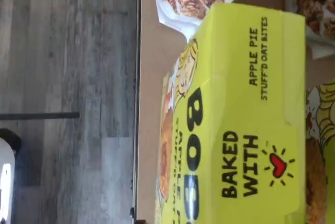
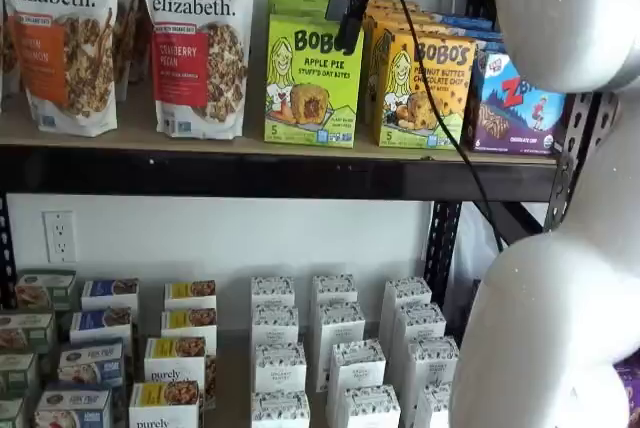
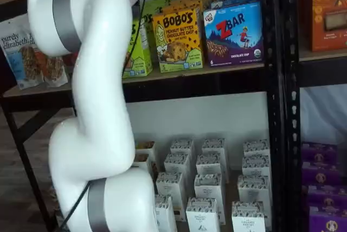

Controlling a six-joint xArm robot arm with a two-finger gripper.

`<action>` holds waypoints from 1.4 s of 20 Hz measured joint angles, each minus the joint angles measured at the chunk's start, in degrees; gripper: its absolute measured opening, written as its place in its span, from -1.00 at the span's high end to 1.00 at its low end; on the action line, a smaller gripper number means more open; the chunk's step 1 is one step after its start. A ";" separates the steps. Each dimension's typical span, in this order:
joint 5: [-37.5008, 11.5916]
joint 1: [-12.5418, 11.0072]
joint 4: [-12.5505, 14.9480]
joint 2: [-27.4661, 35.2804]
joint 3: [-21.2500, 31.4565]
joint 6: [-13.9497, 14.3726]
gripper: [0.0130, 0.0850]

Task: Pick the green box on the top shelf, the fourth from the left

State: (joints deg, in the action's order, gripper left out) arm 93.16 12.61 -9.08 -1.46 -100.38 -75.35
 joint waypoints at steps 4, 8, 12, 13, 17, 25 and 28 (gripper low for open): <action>-0.59 0.44 0.78 0.04 0.63 0.23 -1.00; -1.48 0.87 1.44 -0.20 1.58 0.47 -1.00; -2.12 1.11 1.73 -0.36 2.36 0.59 -1.00; -2.21 1.14 1.80 -0.37 2.50 0.60 -1.00; -2.58 1.30 2.29 -0.48 3.11 0.64 -1.00; -3.61 1.31 2.06 -0.99 4.54 0.59 -0.67; -3.77 1.31 1.97 -1.08 4.77 0.59 -0.56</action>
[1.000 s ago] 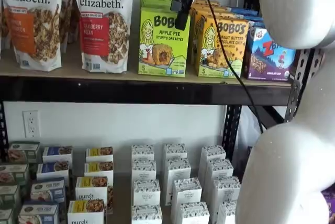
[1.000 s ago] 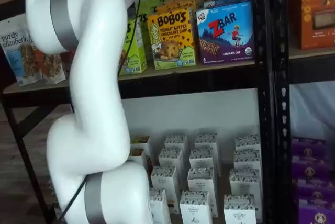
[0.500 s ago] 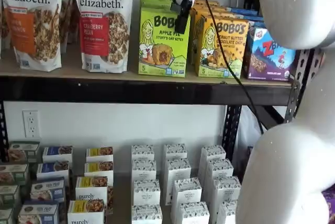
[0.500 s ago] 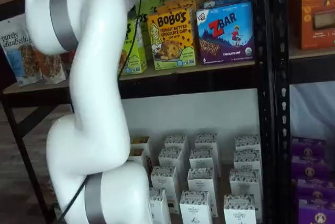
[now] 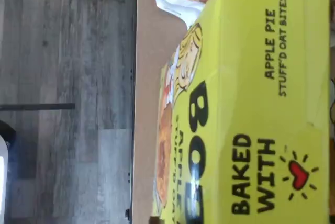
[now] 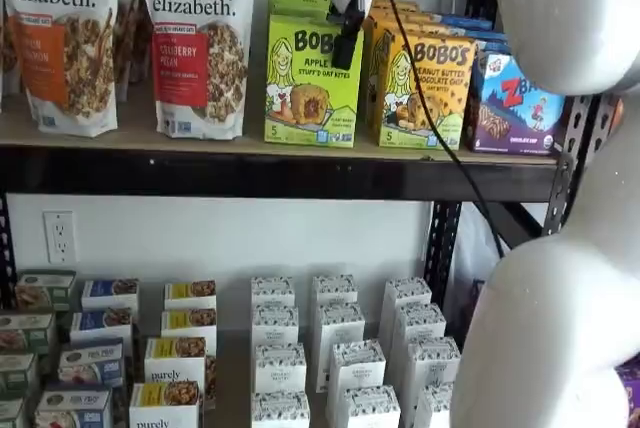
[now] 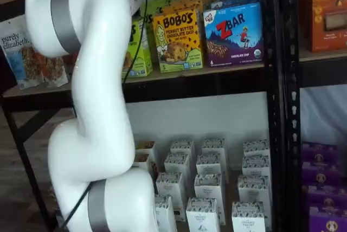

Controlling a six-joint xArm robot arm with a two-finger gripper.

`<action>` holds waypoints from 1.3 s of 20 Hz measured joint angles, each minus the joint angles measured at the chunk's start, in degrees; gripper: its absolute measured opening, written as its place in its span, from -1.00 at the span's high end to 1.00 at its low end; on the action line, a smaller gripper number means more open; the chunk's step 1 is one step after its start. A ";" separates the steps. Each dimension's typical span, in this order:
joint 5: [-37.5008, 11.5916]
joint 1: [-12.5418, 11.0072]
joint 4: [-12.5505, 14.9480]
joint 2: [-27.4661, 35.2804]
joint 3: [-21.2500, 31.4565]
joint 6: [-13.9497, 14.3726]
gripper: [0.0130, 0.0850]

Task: Pick the green box on the top shelf, the fourth from the left

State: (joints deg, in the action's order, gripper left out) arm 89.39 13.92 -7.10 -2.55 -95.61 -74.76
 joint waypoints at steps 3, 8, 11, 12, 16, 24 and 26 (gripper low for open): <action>-0.08 -0.10 -0.34 -0.04 0.06 -0.06 -0.44; 0.04 -0.05 -0.37 0.12 -0.21 0.00 -0.44; -0.07 0.09 -0.41 0.12 -0.16 0.13 -0.44; -0.16 0.17 -0.38 0.09 -0.08 0.20 -0.33; -0.26 0.32 -0.44 0.02 0.03 0.36 -0.11; 0.21 0.62 -0.14 0.17 -0.20 0.62 0.11; 0.04 0.59 -0.29 0.06 -0.04 0.62 0.11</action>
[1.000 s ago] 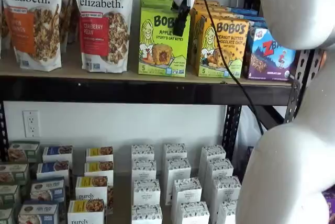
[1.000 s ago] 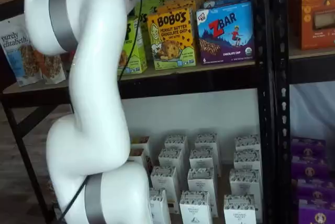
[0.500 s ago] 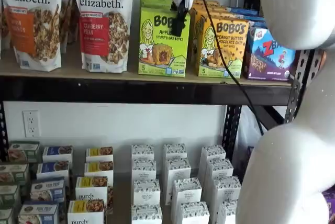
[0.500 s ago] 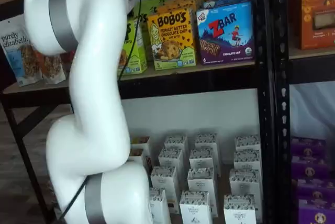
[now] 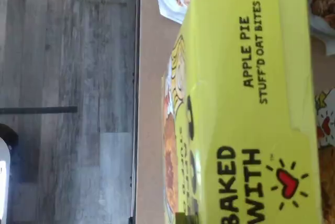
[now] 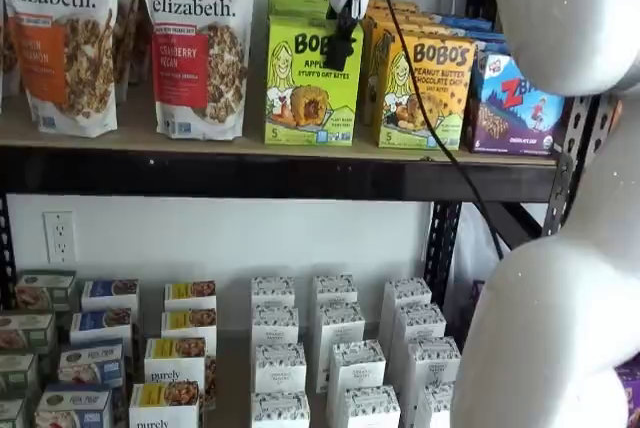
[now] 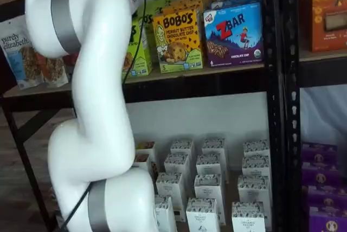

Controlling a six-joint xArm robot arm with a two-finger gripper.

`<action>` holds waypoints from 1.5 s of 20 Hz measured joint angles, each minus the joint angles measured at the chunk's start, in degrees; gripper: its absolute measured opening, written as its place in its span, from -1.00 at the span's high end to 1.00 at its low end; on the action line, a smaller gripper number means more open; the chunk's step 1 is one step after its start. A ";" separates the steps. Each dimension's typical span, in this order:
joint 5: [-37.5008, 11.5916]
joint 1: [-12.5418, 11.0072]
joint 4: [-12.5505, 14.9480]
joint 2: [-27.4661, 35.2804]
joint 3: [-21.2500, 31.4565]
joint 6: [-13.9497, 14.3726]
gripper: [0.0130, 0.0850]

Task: Pick the green box on the top shelf, the fourth from the left

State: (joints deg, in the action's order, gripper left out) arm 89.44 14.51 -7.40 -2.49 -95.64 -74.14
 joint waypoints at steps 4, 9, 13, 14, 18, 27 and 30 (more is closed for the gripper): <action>-0.35 -0.06 -0.31 -0.25 0.28 -0.02 0.22; -0.46 -0.06 -0.24 -0.45 0.52 -0.03 0.56; 0.39 0.00 0.05 -0.18 0.07 -0.01 0.56; 0.52 0.00 0.06 -0.15 0.01 -0.01 0.56; 1.47 -0.23 -0.62 -0.02 -0.58 -0.09 0.56; 4.61 -0.78 -1.32 -1.07 -1.49 -0.31 0.56; 6.31 -1.03 -1.58 -1.80 -1.45 -0.42 0.56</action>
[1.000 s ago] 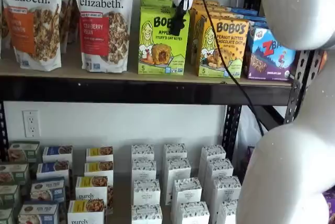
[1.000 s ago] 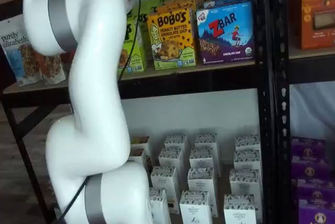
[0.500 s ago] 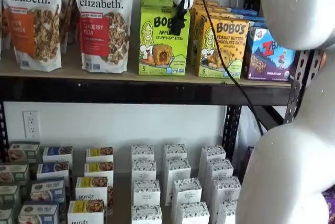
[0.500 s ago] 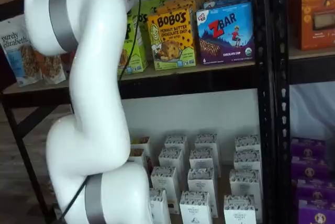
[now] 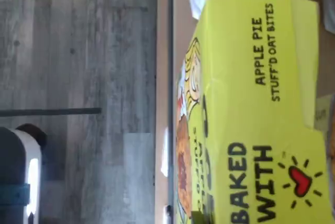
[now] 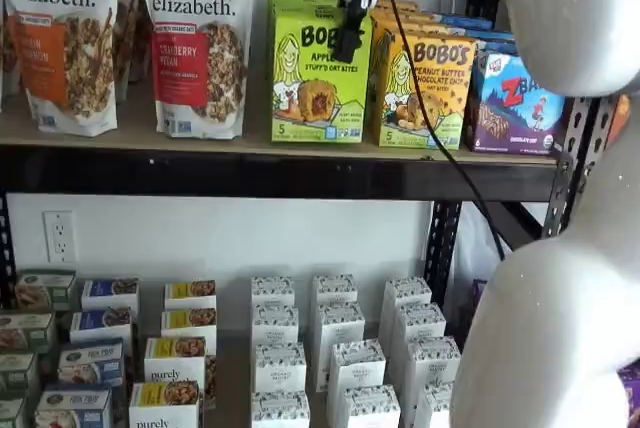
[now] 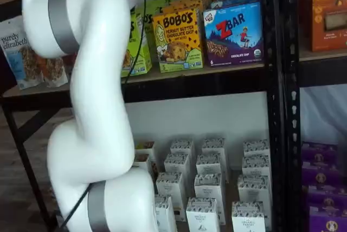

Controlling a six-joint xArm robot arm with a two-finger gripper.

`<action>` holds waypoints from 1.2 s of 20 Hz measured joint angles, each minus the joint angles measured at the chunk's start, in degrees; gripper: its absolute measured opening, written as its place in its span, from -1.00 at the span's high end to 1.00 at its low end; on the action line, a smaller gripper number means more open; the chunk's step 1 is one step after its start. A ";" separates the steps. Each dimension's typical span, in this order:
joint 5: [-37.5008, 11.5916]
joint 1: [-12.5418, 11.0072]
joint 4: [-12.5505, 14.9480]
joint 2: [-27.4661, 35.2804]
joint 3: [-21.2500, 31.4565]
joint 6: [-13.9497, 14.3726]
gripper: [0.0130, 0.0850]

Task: Pick the green box on the top shelf, the fourth from the left

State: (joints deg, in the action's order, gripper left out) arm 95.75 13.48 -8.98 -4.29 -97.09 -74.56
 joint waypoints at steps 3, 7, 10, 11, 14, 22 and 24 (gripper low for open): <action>1.79 -0.18 -0.10 -1.03 0.26 -0.06 0.56; 3.76 -0.55 -0.43 -3.05 1.31 -0.21 0.56; 4.65 -0.97 -0.85 -4.64 2.39 -0.45 0.56; 4.89 -1.16 -1.09 -5.33 2.93 -0.57 0.56; 5.43 -1.47 -1.06 -7.31 4.67 -0.83 0.56; 5.58 -2.91 -0.79 -12.89 10.71 -2.35 0.56; 5.32 -3.47 -1.02 -14.15 12.12 -2.87 0.56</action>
State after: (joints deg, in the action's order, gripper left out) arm 101.07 10.01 -10.00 -18.44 -84.96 -77.43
